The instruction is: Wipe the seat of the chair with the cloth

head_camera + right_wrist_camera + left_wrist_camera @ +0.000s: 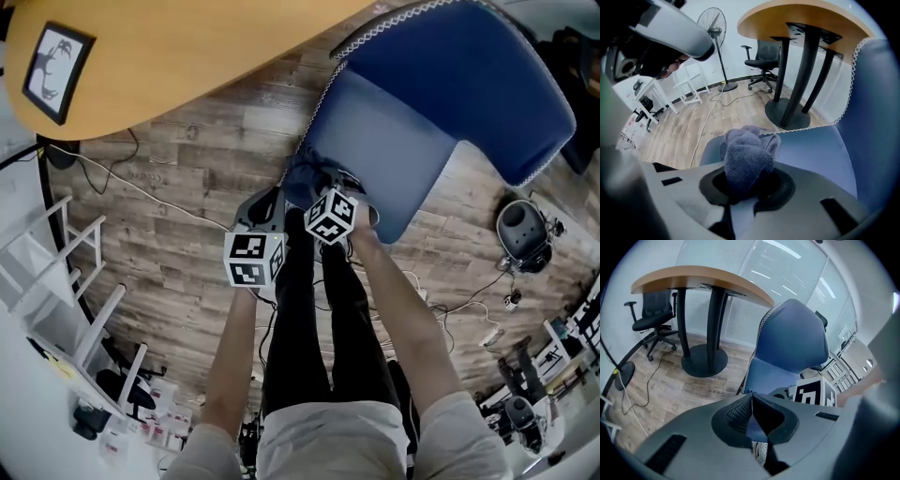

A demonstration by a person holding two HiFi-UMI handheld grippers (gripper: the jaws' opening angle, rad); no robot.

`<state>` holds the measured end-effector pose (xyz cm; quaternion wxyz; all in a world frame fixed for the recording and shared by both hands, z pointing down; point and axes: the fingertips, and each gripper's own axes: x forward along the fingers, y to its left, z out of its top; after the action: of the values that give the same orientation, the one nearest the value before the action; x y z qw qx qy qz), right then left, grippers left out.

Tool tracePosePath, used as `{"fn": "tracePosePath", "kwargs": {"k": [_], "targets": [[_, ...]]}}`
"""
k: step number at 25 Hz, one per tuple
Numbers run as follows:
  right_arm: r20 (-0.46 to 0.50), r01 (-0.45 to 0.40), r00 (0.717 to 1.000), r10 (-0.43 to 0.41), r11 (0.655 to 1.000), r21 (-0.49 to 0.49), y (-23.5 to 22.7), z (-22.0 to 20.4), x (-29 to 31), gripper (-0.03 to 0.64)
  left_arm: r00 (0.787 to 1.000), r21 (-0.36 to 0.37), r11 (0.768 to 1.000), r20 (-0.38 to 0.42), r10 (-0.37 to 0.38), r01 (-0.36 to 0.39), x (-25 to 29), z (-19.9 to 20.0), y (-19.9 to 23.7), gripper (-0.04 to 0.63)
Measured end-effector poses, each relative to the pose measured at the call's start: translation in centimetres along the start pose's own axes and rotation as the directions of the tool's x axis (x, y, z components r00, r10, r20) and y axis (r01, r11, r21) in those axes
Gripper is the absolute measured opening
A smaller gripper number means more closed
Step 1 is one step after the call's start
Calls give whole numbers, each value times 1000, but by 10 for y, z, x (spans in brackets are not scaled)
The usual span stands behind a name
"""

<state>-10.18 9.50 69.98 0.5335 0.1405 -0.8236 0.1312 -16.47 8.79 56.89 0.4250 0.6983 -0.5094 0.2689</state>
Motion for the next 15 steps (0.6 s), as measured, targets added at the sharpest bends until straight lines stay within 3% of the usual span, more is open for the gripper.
{"fn": "tracePosePath", "kwargs": {"k": [15], "targets": [[-31,19,999,-21,999,-45,-5,-67,-22,77,998,119,992,-41,-47,51,-3,-11,-56,29]]}}
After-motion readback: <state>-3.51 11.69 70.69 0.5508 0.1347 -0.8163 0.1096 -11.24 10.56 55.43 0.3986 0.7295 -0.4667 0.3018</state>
